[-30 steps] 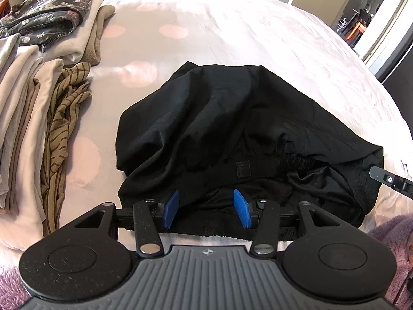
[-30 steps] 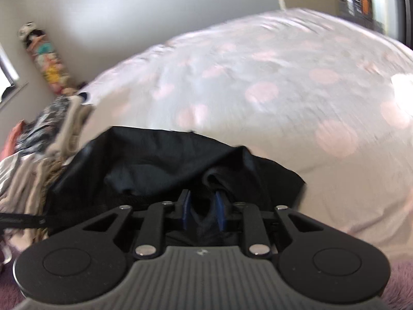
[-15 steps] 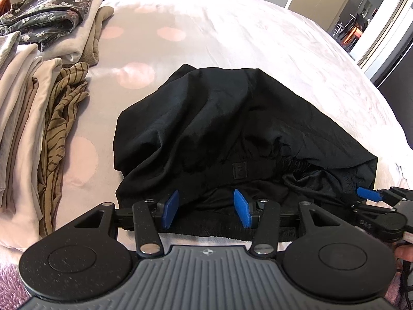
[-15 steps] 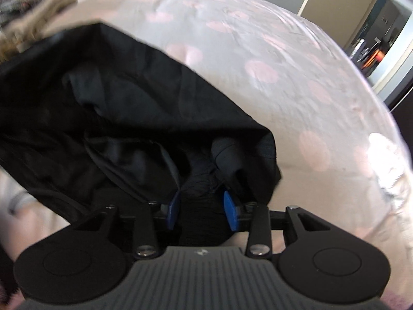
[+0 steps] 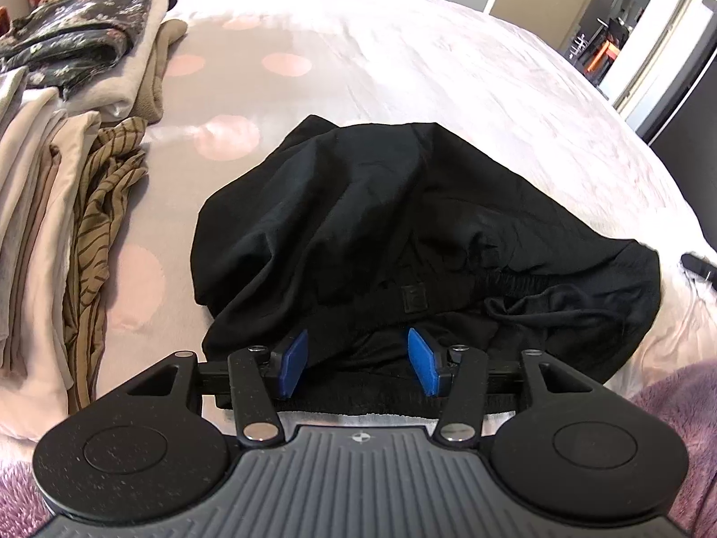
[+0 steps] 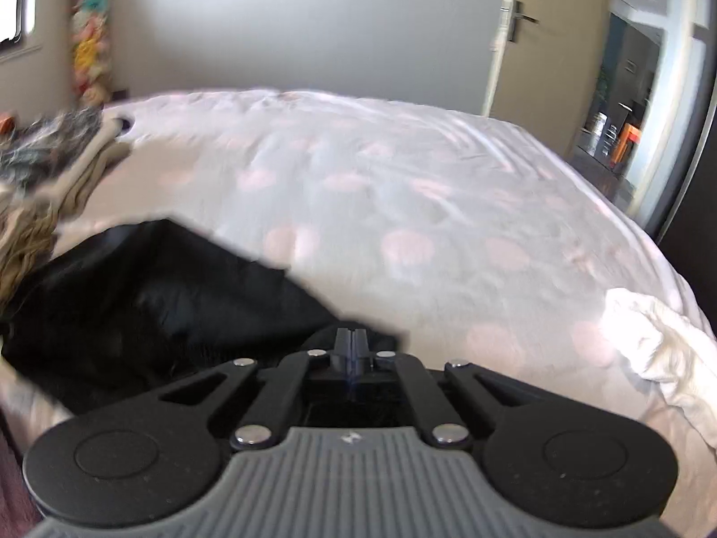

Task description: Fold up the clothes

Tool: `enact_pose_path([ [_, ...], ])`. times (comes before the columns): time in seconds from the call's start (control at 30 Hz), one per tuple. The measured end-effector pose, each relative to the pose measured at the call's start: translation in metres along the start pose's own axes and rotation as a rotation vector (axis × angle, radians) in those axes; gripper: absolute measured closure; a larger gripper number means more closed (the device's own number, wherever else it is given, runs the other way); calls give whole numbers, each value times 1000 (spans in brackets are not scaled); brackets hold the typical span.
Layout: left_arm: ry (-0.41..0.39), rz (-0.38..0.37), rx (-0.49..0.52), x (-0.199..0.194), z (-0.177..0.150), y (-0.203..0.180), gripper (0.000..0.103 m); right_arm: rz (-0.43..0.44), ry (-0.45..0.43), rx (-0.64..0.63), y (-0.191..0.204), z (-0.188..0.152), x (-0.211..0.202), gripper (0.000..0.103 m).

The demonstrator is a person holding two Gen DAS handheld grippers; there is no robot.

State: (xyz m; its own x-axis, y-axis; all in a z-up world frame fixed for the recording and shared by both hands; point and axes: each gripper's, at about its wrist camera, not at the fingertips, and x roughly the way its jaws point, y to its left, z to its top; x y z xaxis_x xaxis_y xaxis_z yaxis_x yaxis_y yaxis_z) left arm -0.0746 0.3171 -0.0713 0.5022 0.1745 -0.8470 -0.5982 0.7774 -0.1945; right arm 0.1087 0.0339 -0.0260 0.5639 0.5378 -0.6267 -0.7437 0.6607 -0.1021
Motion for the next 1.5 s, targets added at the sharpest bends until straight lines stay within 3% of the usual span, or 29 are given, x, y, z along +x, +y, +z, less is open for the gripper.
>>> enact_pose_path([
  [0.1, 1, 4, 0, 0, 0, 0, 55, -33, 22, 4, -26, 11, 12, 103],
  [0.17, 1, 2, -9, 0, 0, 1, 55, 16, 31, 22, -37, 11, 11, 102],
  [0.3, 5, 6, -9, 1, 2, 0, 55, 91, 53, -74, -13, 3, 12, 97],
  [0.37, 7, 9, -1, 1, 2, -1, 55, 138, 72, -137, 2, 0, 15, 83],
  [0.4, 9, 10, 1, 1, 2, -1, 55, 150, 80, -172, 8, -4, 16, 67],
  [0.43, 9, 9, -1, 1, 2, -1, 55, 156, 90, -210, 15, -7, 18, 63],
  [0.73, 0, 0, -10, -1, 1, 2, 53, 110, 247, -448, 52, -26, 57, 67],
  [0.77, -3, -3, -10, -1, 1, 2, 53, 100, 238, -439, 50, -25, 57, 70],
  [0.8, -7, -6, -11, -2, 1, 2, 52, 90, 229, -431, 49, -24, 58, 90],
  [0.83, -10, -9, -11, -3, 2, 3, 50, 79, 220, -423, 48, -24, 58, 95],
  [0.93, -16, -17, 5, -5, 1, 0, 48, 85, 131, -319, 32, -14, 49, 96],
  [1.07, -18, -14, 45, -5, 2, -6, 45, 94, 35, -42, -15, 4, 43, 96],
  [1.27, 17, -20, 135, -1, 1, -18, 44, 48, 128, 239, -67, 5, 80, 96],
  [1.4, 142, -52, 224, 8, 4, -29, 44, 65, 176, 336, -79, -2, 94, 96],
  [1.5, 243, -14, 269, 18, 7, -36, 44, 81, 170, 336, -77, -7, 93, 96],
])
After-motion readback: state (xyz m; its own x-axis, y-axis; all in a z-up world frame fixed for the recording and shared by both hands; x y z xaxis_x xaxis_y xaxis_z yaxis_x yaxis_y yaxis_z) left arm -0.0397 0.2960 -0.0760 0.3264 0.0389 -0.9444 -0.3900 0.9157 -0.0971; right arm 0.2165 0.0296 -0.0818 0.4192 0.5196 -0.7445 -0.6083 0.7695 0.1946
